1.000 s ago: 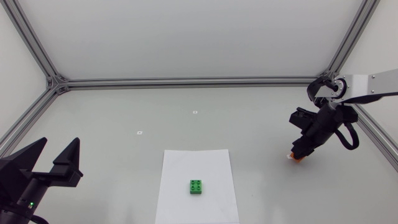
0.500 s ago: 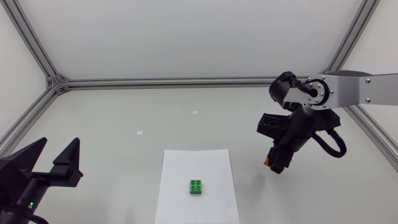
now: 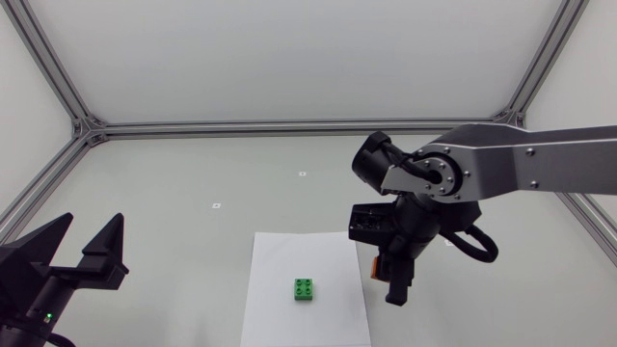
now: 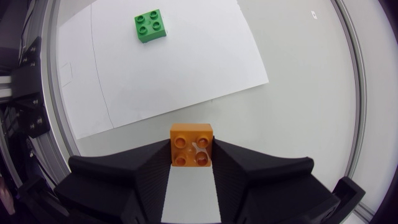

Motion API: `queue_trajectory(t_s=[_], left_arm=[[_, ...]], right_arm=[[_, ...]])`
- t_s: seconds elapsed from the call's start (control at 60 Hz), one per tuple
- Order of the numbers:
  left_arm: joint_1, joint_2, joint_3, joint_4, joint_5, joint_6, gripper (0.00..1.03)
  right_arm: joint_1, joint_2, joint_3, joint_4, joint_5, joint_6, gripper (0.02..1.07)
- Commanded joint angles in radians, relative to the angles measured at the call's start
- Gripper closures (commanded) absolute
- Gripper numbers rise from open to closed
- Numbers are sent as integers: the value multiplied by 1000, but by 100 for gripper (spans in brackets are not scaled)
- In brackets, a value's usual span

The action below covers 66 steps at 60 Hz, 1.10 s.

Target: Pick up the orange 2x2 brick with the right arm and stack it on top of the green 2x2 brick in the center

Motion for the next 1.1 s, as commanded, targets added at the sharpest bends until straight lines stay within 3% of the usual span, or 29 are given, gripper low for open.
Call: queue_trajectory(t_s=[0.0,0.633,1.083], left_arm=[[3,-8,-41,-15,4,13,4],[3,-8,-41,-15,4,13,4],[4,-8,-41,-15,4,13,4]], right_arm=[[44,44,30,12,4,20,101],[271,228,219,39,32,85,101],[318,320,292,39,45,72,101]])
